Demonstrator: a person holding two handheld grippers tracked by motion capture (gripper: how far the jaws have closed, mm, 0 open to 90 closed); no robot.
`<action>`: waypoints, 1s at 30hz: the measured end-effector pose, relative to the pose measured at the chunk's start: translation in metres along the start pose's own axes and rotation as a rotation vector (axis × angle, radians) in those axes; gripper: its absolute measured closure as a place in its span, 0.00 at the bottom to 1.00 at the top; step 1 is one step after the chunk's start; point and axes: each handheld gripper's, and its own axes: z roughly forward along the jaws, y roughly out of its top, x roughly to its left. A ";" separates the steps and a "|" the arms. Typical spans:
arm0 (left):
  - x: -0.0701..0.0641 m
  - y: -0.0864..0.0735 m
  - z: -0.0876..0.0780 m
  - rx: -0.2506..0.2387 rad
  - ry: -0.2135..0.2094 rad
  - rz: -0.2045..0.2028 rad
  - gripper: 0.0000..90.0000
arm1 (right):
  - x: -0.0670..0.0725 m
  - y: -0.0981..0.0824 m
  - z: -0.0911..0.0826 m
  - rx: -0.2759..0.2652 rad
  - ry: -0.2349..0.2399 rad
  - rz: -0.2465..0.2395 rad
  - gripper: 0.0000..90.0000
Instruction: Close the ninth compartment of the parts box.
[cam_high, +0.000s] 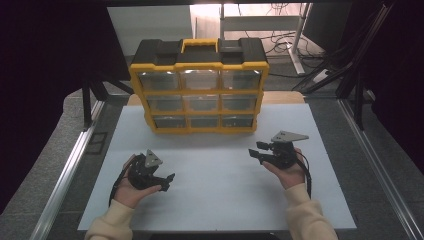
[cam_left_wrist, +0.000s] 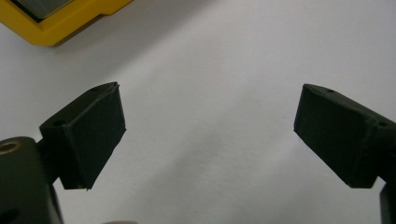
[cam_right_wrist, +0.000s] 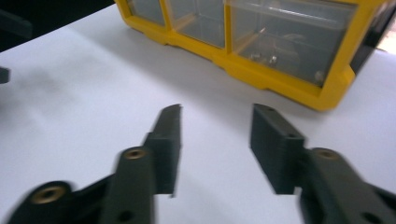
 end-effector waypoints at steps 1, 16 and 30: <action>0.000 0.000 0.000 0.001 0.001 -0.002 0.10 | 0.000 -0.003 -0.005 -0.008 0.001 0.001 0.51; 0.004 -0.003 -0.001 -0.013 0.006 -0.017 0.10 | -0.004 -0.036 -0.045 -0.014 -0.004 0.014 0.34; 0.004 -0.004 -0.004 -0.022 0.011 -0.019 0.10 | -0.002 -0.039 -0.039 0.013 -0.019 -0.012 0.33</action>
